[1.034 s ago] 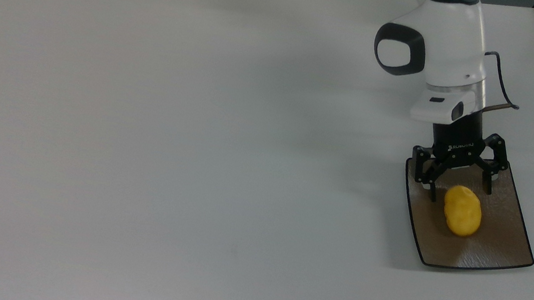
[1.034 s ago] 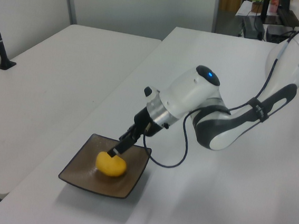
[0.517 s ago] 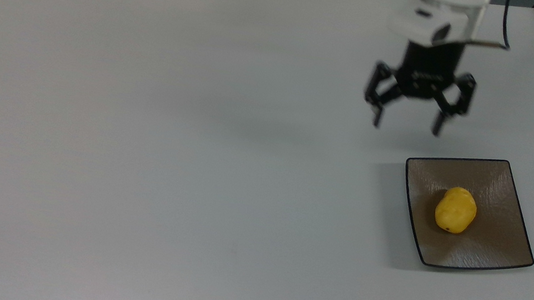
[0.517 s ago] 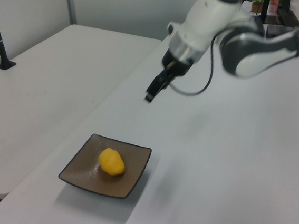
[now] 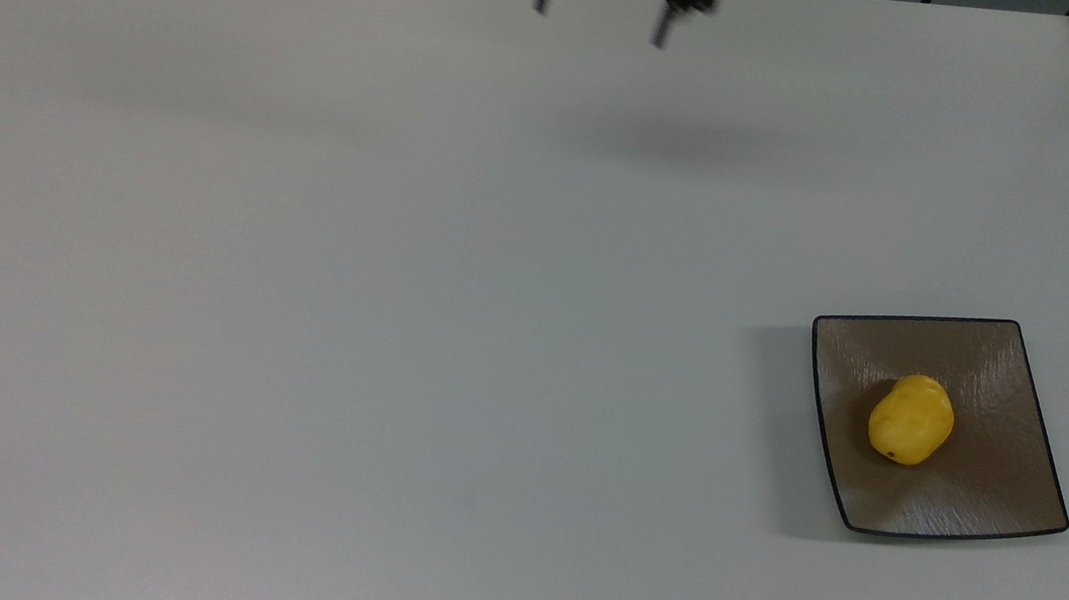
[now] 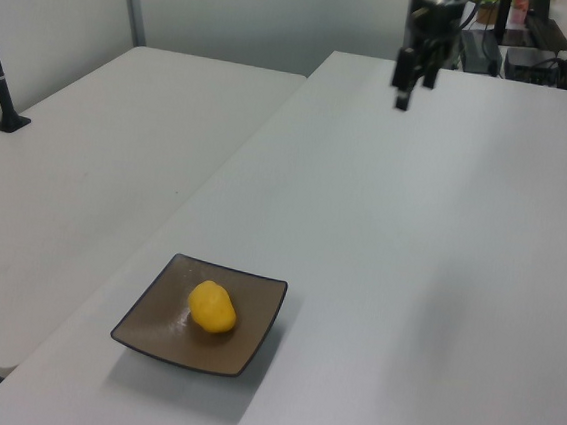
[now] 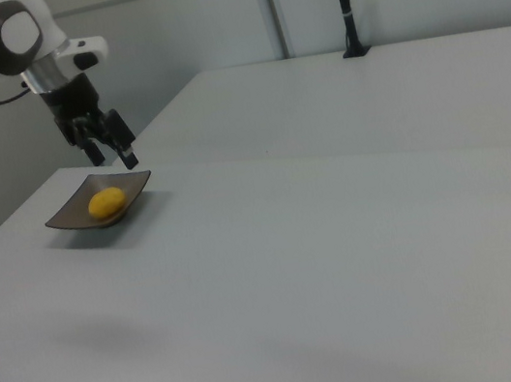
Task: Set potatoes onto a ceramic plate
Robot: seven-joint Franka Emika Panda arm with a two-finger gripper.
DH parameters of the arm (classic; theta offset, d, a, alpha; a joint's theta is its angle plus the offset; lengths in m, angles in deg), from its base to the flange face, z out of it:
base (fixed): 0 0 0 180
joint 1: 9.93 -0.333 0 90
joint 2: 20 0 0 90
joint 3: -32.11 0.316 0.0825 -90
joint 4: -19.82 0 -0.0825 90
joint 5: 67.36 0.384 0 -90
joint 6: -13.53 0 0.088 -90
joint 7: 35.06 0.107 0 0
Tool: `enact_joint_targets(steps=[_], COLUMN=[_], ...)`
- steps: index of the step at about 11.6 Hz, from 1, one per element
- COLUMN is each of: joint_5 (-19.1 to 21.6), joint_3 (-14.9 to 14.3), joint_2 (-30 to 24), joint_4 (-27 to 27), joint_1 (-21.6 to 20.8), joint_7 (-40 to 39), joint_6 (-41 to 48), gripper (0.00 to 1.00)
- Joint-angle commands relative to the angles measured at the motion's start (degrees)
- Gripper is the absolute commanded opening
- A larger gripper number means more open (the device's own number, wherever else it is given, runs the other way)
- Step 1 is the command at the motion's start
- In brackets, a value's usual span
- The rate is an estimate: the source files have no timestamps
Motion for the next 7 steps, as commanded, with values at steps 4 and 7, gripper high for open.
enact_joint_targets(steps=[4,7], joint_5=[8.78,8.27], joint_3=[1.28,2.42], joint_2=[-8.88,-6.34], joint_4=[9.28,9.02], joint_1=[13.1,13.37], joint_7=[-18.06,-19.68], joint_6=[2.21,-5.67], gripper=[1.0,1.0])
